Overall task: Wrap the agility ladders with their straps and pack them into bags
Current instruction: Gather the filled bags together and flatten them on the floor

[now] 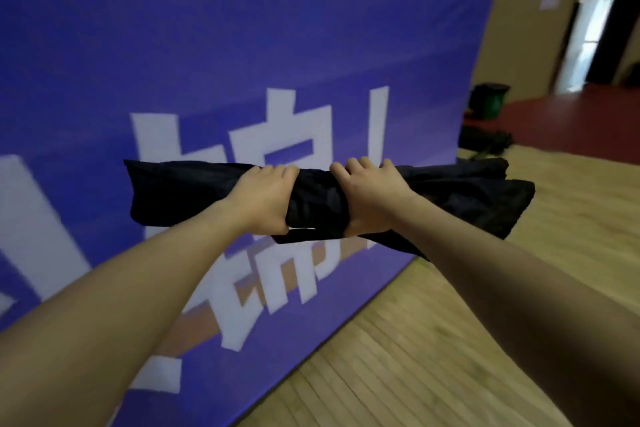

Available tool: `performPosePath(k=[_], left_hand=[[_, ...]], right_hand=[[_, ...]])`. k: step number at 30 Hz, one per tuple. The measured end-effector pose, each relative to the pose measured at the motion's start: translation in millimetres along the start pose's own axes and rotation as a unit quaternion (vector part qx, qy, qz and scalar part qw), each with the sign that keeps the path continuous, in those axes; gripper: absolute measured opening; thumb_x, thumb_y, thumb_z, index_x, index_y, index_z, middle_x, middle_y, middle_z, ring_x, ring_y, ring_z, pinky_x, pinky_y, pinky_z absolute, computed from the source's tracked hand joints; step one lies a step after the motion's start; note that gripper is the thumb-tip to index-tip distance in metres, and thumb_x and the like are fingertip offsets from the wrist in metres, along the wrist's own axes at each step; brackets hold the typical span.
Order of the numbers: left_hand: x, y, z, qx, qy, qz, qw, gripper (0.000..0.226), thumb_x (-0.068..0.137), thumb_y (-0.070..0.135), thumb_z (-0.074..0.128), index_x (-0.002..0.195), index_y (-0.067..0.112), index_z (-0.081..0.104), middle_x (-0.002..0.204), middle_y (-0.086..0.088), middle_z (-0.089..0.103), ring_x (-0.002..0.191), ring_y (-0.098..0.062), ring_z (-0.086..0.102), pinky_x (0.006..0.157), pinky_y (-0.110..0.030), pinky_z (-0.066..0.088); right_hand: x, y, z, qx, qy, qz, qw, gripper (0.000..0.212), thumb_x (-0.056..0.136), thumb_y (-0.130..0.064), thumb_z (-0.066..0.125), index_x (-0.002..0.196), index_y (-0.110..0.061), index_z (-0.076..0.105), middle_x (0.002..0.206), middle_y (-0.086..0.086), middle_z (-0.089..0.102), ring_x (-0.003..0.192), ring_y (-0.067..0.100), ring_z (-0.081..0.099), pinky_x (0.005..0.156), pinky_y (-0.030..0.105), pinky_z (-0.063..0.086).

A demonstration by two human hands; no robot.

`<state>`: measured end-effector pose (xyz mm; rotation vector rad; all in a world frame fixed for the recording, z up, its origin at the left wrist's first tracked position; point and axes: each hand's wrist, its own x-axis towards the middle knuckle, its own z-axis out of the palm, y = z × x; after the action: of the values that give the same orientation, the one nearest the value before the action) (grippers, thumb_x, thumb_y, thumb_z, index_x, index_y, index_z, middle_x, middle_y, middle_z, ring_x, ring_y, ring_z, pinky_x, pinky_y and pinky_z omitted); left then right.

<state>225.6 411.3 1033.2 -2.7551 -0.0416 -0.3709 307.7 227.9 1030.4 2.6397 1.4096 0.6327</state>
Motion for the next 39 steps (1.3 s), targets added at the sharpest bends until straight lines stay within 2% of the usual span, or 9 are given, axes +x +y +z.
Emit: performPosePath(k=[5, 9, 16, 19, 24, 29, 33, 37, 39], left_hand=[[-30, -62, -75, 0.074, 0.035, -0.074, 0.994, 0.065, 0.066, 0.042, 0.074, 0.116, 0.016, 0.04, 0.104, 0.001, 0.051, 0.091, -0.02, 0.051, 0.075, -0.029, 0.032], [-39, -110, -130, 0.146, 0.086, -0.101, 0.98, 0.069, 0.069, 0.049, 0.071, 0.12, 0.016, 0.039, 0.107, 0.0, 0.05, 0.094, -0.02, 0.049, 0.082, -0.031, 0.035], [-26, -192, -206, 0.261, 0.204, -0.137, 0.934, 0.088, 0.068, 0.049, 0.075, 0.135, 0.013, 0.031, 0.12, -0.002, 0.048, 0.108, -0.022, 0.048, 0.096, -0.035, 0.034], [-15, -220, -231, 0.259, 0.228, -0.147, 0.927, 0.089, 0.07, 0.047, 0.074, 0.138, 0.015, 0.027, 0.125, -0.001, 0.046, 0.114, -0.023, 0.044, 0.101, -0.037, 0.03], [5, -258, -248, 0.223, 0.256, -0.176, 0.924, 0.088, 0.074, 0.045, 0.074, 0.14, 0.024, 0.019, 0.136, 0.006, 0.036, 0.131, -0.026, 0.026, 0.111, -0.057, 0.006], [27, -287, -255, 0.225, 0.312, -0.162, 0.909, 0.086, 0.076, 0.036, 0.075, 0.141, 0.025, 0.019, 0.137, 0.006, 0.036, 0.129, -0.028, 0.028, 0.109, -0.063, 0.009], [46, -316, -255, 0.195, 0.352, -0.162, 0.901, 0.085, 0.075, 0.029, 0.077, 0.142, 0.024, 0.025, 0.139, 0.006, 0.035, 0.129, -0.028, 0.027, 0.108, -0.068, 0.004], [59, -345, -252, 0.108, 0.378, -0.192, 0.899, 0.08, 0.075, 0.032, 0.077, 0.139, 0.026, 0.029, 0.141, 0.009, 0.036, 0.131, -0.028, 0.024, 0.108, -0.069, 0.003], [64, -359, -249, 0.088, 0.376, -0.212, 0.898, 0.08, 0.075, 0.029, 0.077, 0.14, 0.026, 0.03, 0.143, 0.009, 0.033, 0.132, -0.027, 0.022, 0.108, -0.07, 0.003]], right_hand=[[48, -29, -63, -0.011, 0.116, -0.034, 0.993, 0.099, 0.062, -0.069, 0.069, 0.137, -0.016, 0.03, 0.125, 0.007, 0.05, 0.113, 0.03, 0.048, 0.089, 0.046, 0.039], [86, -46, -117, -0.013, 0.203, -0.045, 0.978, 0.102, 0.066, -0.071, 0.064, 0.142, -0.014, 0.026, 0.124, 0.009, 0.049, 0.111, 0.032, 0.048, 0.089, 0.046, 0.037], [156, -56, -201, -0.038, 0.318, -0.023, 0.947, 0.102, 0.071, -0.066, 0.064, 0.146, -0.013, 0.019, 0.133, 0.012, 0.041, 0.118, 0.033, 0.042, 0.098, 0.052, 0.033], [183, -59, -225, -0.041, 0.341, 0.002, 0.939, 0.102, 0.071, -0.059, 0.068, 0.147, -0.014, 0.016, 0.138, 0.013, 0.038, 0.123, 0.034, 0.038, 0.1, 0.052, 0.031], [220, -63, -244, -0.046, 0.388, 0.039, 0.92, 0.1, 0.069, -0.053, 0.07, 0.146, -0.015, 0.018, 0.136, 0.011, 0.04, 0.124, 0.032, 0.039, 0.103, 0.054, 0.028], [259, -59, -243, -0.071, 0.46, 0.084, 0.881, 0.106, 0.057, -0.059, 0.076, 0.141, -0.012, 0.031, 0.125, 0.013, 0.052, 0.112, 0.034, 0.051, 0.098, 0.057, 0.037], [289, -46, -242, -0.092, 0.507, 0.081, 0.853, 0.117, 0.046, -0.06, 0.081, 0.14, -0.008, 0.034, 0.125, 0.021, 0.051, 0.11, 0.04, 0.052, 0.098, 0.058, 0.039], [307, -26, -246, -0.122, 0.489, 0.101, 0.858, 0.12, 0.055, -0.064, 0.076, 0.147, -0.006, 0.025, 0.132, 0.023, 0.046, 0.122, 0.041, 0.043, 0.108, 0.058, 0.025], [316, -19, -249, -0.142, 0.466, 0.104, 0.867, 0.115, 0.058, -0.061, 0.076, 0.147, -0.007, 0.026, 0.13, 0.021, 0.048, 0.121, 0.04, 0.045, 0.109, 0.06, 0.024]])
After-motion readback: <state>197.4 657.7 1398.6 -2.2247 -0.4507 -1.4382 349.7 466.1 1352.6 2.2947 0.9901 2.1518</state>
